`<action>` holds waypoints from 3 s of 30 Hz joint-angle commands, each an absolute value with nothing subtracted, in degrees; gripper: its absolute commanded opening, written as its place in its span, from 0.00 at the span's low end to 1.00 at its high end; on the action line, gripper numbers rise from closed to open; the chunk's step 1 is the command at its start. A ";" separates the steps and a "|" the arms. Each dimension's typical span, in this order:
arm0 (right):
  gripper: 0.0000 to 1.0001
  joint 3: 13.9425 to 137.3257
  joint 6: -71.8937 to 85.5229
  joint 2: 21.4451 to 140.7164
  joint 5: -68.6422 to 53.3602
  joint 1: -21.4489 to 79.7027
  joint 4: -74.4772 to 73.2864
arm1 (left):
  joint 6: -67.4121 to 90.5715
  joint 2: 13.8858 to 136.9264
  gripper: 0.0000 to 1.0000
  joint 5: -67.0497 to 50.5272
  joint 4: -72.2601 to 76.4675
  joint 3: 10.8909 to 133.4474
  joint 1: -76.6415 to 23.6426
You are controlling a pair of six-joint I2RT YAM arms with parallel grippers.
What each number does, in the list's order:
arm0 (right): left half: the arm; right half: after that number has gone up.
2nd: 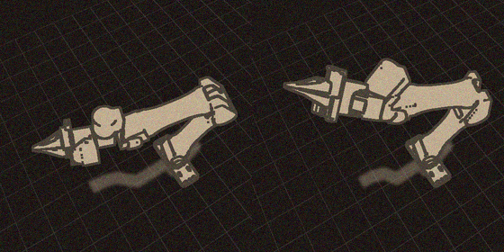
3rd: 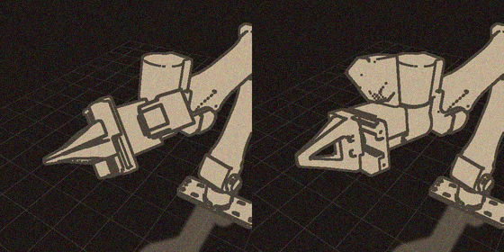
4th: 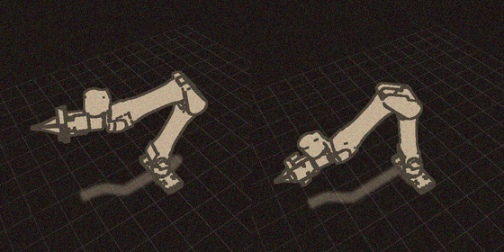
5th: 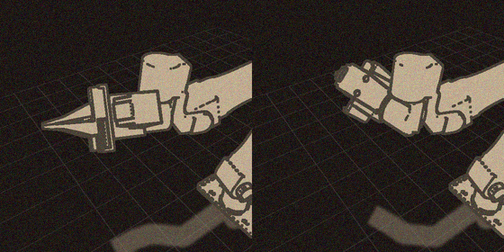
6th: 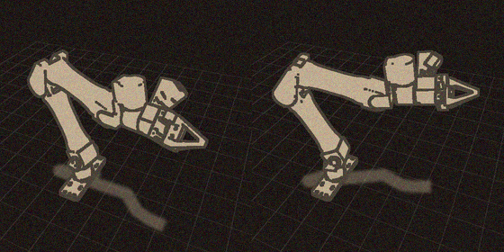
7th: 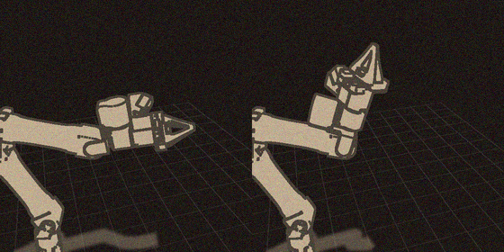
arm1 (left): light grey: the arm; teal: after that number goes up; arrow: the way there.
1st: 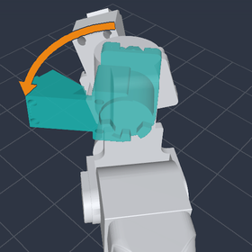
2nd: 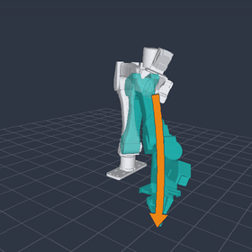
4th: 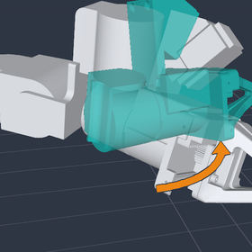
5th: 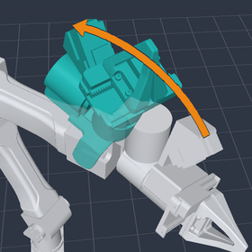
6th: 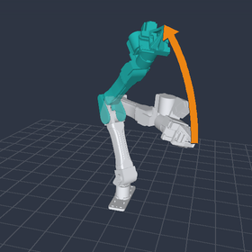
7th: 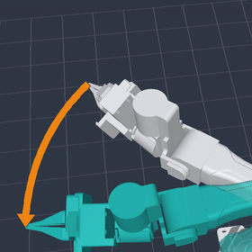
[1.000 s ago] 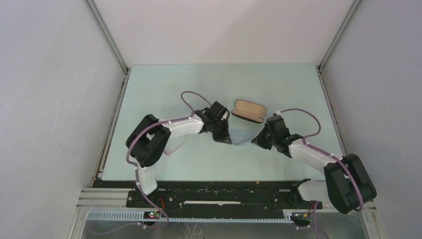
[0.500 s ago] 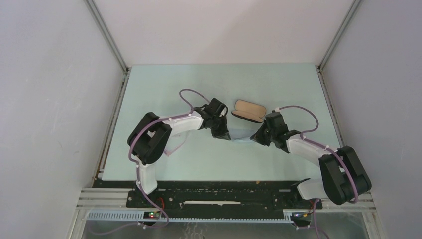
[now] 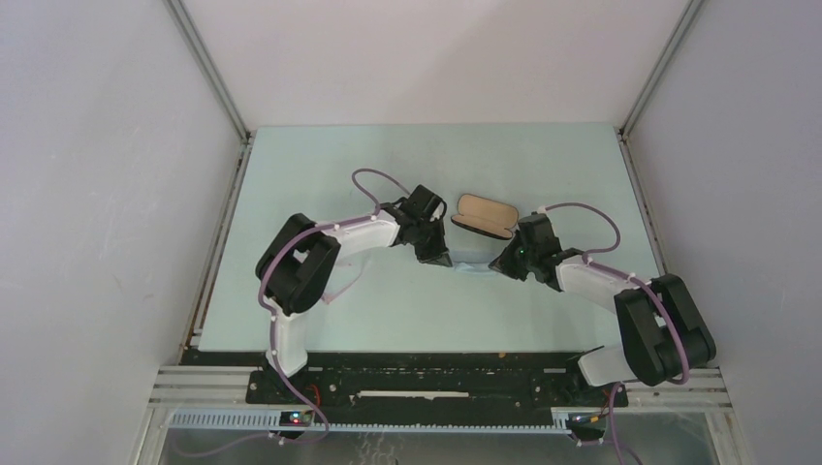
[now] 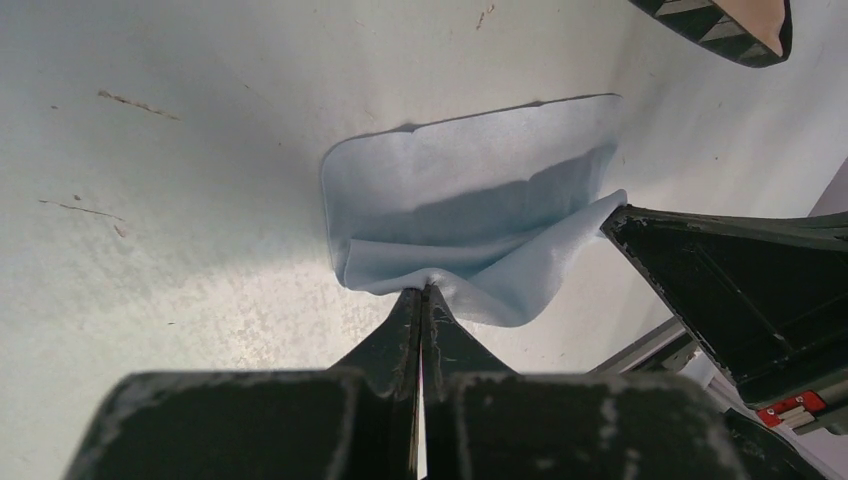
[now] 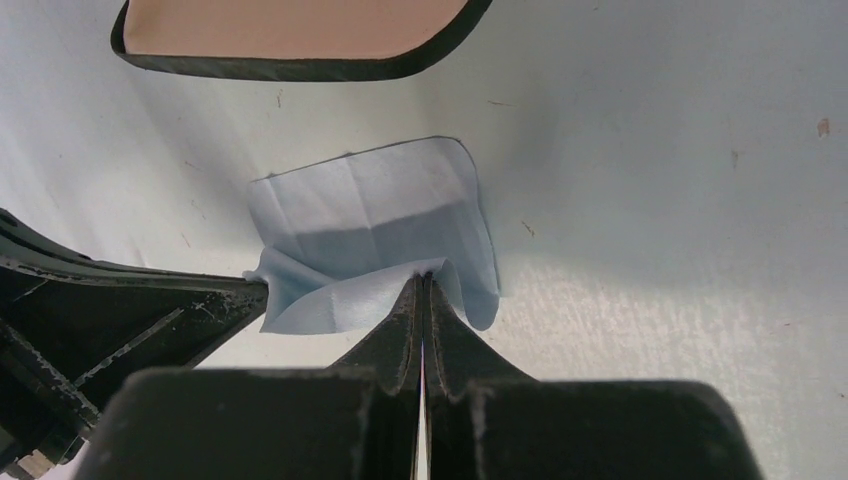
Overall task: Organize the sunglasses
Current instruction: Fold the glasses cleaning cloth at the center of the board.
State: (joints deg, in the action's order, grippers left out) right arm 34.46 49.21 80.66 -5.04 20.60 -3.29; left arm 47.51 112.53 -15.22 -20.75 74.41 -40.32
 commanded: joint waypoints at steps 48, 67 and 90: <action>0.00 27.32 49.83 66.11 -6.53 23.91 -9.20 | 45.75 103.36 0.00 -19.84 -18.88 63.27 -44.53; 0.00 34.57 47.16 76.63 -5.55 21.49 -3.33 | 46.04 108.70 0.00 -20.28 -19.99 72.24 -41.17; 0.00 36.68 47.28 82.17 -5.89 19.10 -0.55 | 45.15 112.65 0.00 -15.86 -22.73 77.59 -38.39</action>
